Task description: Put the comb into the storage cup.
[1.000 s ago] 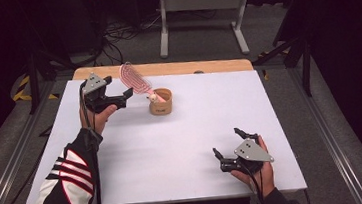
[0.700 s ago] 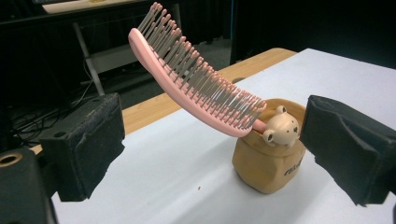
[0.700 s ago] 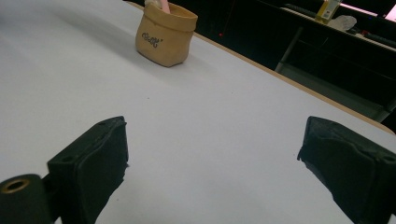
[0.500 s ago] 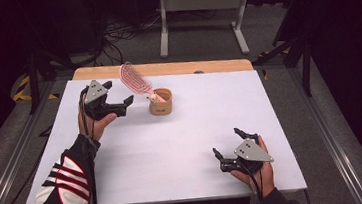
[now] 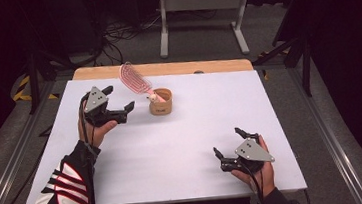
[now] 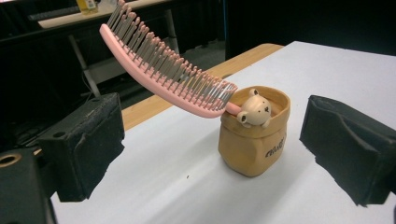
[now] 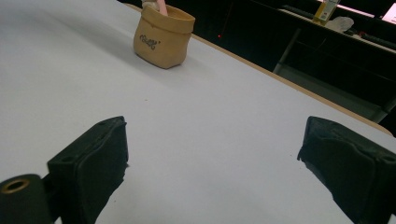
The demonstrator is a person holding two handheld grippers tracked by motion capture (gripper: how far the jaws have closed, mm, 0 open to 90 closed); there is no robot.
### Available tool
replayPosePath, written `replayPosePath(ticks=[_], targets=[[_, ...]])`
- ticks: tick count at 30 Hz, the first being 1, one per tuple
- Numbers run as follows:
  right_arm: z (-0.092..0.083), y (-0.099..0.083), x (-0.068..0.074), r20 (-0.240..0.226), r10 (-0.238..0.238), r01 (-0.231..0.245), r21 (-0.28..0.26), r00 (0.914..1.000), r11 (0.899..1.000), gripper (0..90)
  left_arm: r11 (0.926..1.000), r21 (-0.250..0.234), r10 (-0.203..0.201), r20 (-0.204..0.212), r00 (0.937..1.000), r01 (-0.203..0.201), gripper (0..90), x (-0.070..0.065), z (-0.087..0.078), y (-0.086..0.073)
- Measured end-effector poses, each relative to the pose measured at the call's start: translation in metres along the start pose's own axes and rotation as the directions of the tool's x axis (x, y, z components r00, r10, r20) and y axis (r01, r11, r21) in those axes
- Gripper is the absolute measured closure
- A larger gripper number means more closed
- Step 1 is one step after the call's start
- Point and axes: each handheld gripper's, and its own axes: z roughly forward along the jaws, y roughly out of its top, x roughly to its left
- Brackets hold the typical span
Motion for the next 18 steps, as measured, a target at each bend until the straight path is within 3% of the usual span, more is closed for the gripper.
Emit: replayPosePath(ticks=[18], targets=[[-0.004, 0.002, -0.002, 0.009, 0.004, -0.004, -0.019, 0.9999, 1.0, 8.4, 0.9992, -0.01, 0.038, 0.027, 0.9989, -0.037, 7.4, -0.018, -0.014, -0.005]])
